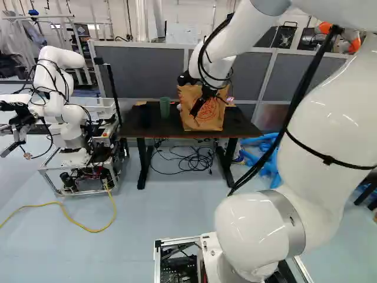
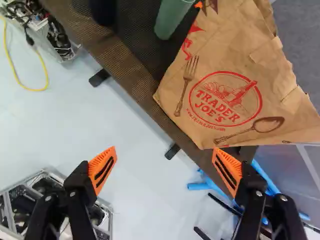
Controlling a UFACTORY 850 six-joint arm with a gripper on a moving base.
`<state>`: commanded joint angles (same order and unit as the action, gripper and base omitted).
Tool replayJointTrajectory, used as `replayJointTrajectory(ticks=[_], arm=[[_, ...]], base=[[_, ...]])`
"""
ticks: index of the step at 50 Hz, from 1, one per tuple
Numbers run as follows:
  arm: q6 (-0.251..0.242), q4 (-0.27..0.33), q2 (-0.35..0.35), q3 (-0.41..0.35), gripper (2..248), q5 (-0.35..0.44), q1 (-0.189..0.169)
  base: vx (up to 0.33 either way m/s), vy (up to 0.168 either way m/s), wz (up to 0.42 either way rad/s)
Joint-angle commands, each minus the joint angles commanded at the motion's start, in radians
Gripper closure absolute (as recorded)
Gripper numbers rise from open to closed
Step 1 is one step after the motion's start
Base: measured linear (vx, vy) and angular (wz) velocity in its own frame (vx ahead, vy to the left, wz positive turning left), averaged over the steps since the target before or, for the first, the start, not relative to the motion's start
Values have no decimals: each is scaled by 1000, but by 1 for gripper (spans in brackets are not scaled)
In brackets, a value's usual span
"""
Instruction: Pick up the bag on the ground and place it on the table
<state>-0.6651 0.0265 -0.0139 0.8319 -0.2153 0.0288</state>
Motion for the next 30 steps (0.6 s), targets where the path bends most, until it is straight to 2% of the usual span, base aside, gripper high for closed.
replayJointTrajectory(ticks=[30], arm=[[250,-10,-100,-280,3,410,-11]], base=[[0,0,0]])
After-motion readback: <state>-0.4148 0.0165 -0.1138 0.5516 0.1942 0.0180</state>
